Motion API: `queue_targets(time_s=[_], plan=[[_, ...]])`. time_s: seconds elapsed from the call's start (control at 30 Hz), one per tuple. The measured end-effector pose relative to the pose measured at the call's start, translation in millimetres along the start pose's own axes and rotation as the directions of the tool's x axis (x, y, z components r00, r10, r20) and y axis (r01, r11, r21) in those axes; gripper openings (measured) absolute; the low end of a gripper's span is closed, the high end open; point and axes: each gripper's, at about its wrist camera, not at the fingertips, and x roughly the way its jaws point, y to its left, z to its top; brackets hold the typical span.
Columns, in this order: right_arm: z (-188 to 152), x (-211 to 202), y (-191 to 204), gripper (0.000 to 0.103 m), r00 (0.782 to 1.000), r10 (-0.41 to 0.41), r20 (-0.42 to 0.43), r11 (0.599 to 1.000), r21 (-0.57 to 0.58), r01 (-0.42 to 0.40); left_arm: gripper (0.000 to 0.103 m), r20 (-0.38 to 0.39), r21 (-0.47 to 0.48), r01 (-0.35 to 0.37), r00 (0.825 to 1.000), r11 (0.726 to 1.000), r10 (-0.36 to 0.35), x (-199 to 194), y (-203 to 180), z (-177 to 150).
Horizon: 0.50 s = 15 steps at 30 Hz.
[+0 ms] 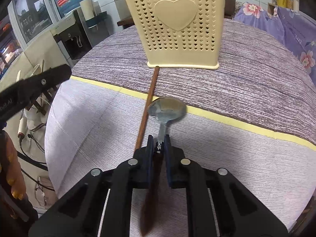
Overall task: Organize utensils
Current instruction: 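Grasp a brown chopstick on the table with the left tool while the right tool grasps the metal spoon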
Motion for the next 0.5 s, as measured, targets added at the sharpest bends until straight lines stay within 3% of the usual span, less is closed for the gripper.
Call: queue_targets(time_s=[0.27,0.37,0.43,0.5], plan=[[-9,-20,-64,0.012,0.993,-0.118,0.007,0.993,0.027,0.118,0.049,-0.090,0.002,0.112,0.990,0.994,-0.111,22,-23,-19],[-11,-22,-70,0.025,0.995,-0.097,0.005,0.995,0.019,0.097,0.049,-0.123,0.016,0.132,0.984,0.991,-0.129,32,-37,-23],[-6,-20,-69,0.061,0.992,-0.127,-0.007,0.992,0.007,0.127,0.049,-0.147,0.026,0.143,0.980,0.989,-0.137,39,-45,-24],[-1,-18,-69,0.063,0.991,-0.136,-0.005,0.991,0.000,0.136,0.049,-0.162,0.045,0.136,0.979,0.990,-0.127,46,-52,-25]])
